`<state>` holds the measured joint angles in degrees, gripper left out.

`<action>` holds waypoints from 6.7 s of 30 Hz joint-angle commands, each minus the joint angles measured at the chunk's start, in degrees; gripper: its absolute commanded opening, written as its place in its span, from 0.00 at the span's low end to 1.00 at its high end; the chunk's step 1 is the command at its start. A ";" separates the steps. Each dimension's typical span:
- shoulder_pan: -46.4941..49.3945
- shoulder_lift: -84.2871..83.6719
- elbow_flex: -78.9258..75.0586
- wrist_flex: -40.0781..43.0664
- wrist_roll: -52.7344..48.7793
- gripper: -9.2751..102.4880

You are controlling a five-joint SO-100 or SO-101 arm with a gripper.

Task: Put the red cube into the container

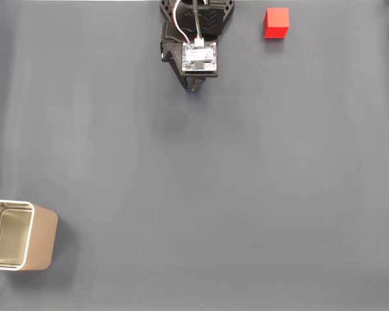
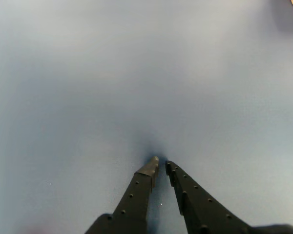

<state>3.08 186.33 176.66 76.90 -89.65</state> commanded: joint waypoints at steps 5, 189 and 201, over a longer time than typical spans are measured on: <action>1.67 4.22 0.70 0.35 -1.58 0.08; -82.00 -56.25 -32.34 -17.05 0.44 0.37; -80.51 -55.46 -32.70 -15.21 -1.14 0.27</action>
<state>-78.13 130.08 145.11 61.08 -89.82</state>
